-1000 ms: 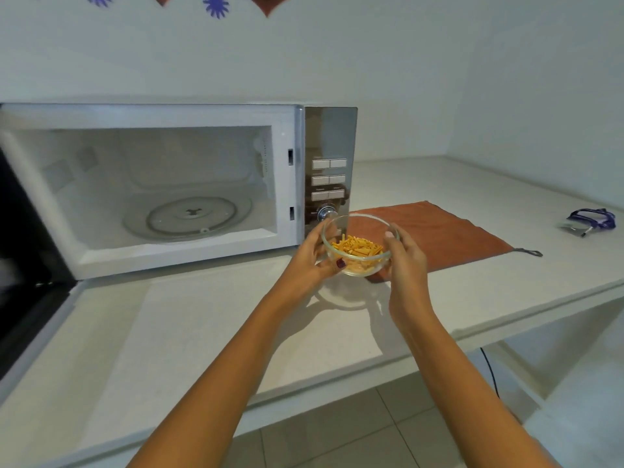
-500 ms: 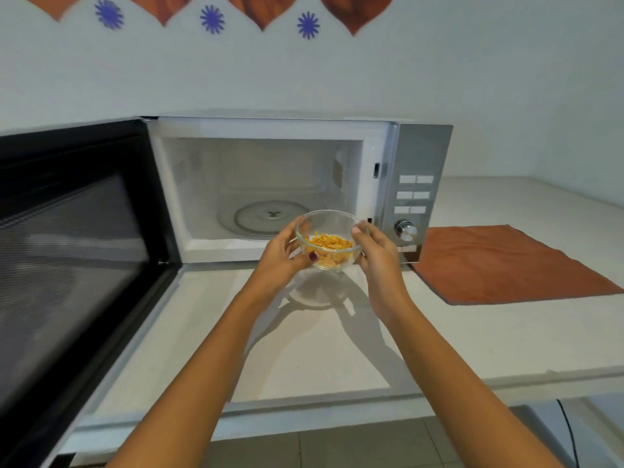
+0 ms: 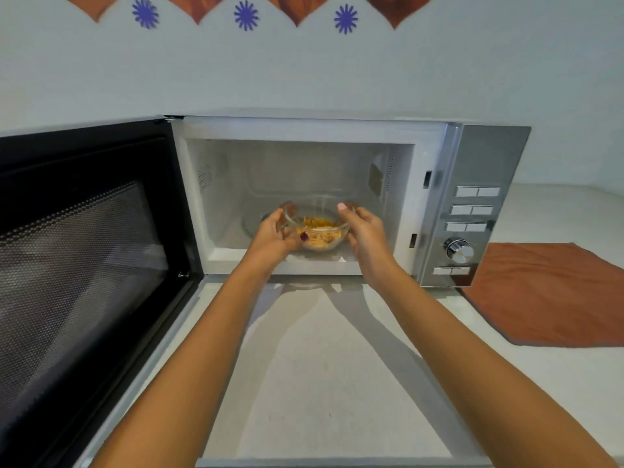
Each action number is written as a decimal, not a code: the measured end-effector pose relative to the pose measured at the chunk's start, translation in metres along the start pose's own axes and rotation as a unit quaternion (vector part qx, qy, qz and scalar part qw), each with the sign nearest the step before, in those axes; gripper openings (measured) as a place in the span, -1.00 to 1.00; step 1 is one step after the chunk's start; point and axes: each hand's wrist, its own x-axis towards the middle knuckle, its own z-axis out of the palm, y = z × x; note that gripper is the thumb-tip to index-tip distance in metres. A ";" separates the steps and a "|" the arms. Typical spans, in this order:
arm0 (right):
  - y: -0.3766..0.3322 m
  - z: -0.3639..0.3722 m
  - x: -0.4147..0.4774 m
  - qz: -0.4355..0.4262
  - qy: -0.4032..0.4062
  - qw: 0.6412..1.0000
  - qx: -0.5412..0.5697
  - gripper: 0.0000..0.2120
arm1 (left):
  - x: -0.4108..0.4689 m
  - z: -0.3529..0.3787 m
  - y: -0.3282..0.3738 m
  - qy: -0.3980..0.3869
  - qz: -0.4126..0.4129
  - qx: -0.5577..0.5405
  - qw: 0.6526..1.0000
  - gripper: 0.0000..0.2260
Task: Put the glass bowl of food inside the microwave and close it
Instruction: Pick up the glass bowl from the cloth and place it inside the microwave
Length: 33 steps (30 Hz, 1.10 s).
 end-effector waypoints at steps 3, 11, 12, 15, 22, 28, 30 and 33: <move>-0.001 0.006 0.019 0.004 -0.004 1.000 0.003 -0.66 | 0.020 -0.007 -0.003 0.019 -0.013 0.006 1.000 -0.48; 0.003 0.027 0.076 0.019 0.025 0.999 -0.006 -0.52 | 0.068 -0.016 -0.009 0.037 -0.005 0.005 0.999 -0.45; 0.003 0.030 0.084 0.023 0.030 0.999 -0.012 -0.52 | 0.073 -0.015 -0.009 0.042 -0.002 0.005 0.999 -0.46; 0.004 0.036 0.103 0.035 0.028 0.999 -0.022 -0.67 | 0.087 -0.017 -0.012 0.045 -0.004 0.000 0.999 -0.46; 0.013 0.041 0.120 0.024 0.017 1.000 0.004 -0.63 | 0.103 -0.026 -0.019 0.043 -0.031 0.002 0.999 -0.45; 0.021 0.045 0.125 0.023 0.021 1.000 -0.004 -0.52 | 0.101 -0.028 -0.025 0.036 -0.033 -0.015 0.999 -0.45; 0.022 0.044 0.125 0.022 0.016 1.000 -0.008 -0.52 | 0.103 -0.029 -0.026 0.034 -0.036 -0.019 0.999 -0.44; 0.023 0.042 0.125 0.024 0.012 1.000 -0.014 -0.52 | 0.105 -0.029 -0.028 0.033 -0.036 -0.013 0.999 -0.44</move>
